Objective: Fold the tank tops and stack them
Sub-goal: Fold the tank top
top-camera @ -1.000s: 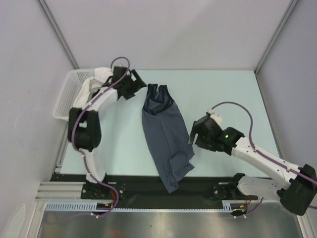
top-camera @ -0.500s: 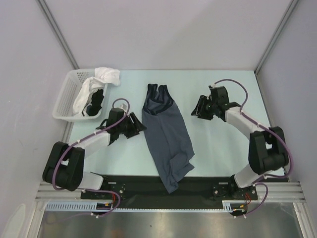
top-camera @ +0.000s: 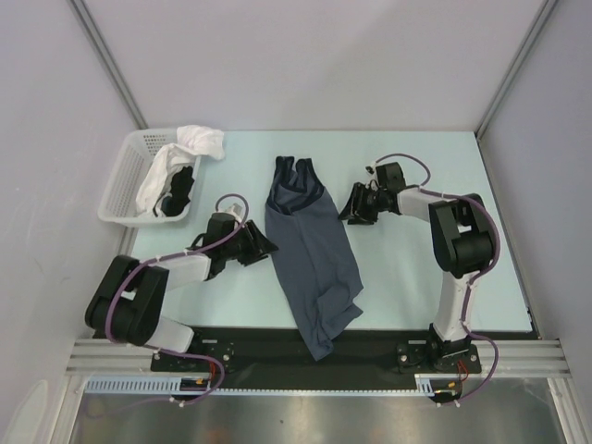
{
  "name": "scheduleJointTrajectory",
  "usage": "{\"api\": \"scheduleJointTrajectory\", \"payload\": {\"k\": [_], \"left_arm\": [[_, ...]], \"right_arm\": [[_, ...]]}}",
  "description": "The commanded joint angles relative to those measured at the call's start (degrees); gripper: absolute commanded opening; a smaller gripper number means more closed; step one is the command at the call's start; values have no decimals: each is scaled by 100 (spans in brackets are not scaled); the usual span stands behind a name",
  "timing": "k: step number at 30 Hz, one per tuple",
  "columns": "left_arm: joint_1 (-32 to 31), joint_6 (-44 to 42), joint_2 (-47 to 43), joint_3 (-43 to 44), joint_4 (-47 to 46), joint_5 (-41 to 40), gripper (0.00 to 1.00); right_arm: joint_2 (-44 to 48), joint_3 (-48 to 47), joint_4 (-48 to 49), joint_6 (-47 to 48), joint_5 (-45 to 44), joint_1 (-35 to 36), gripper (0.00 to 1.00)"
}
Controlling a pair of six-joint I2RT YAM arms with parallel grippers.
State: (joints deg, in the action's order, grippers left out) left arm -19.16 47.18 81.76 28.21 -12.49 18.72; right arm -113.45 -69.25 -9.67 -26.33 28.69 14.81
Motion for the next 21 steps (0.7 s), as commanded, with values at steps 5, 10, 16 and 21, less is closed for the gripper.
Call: {"api": "scheduleJointTrajectory", "payload": {"k": [5,10,16,21], "left_arm": [[-27,107,543,396,-360,-44,49],[-9,46,885,606,-324,-289,36],[17,-24,1360,1011,-201,-422,8],[175,-112,1852,1519,97,-501,0]], "right_arm": [[-529,-317,448,110,243,40,47],[-757,-422,624,5,278,75,33],[-995,-642,686,-118,409,101,5],[-1065,-642,913,-424,339,-30,0]]}}
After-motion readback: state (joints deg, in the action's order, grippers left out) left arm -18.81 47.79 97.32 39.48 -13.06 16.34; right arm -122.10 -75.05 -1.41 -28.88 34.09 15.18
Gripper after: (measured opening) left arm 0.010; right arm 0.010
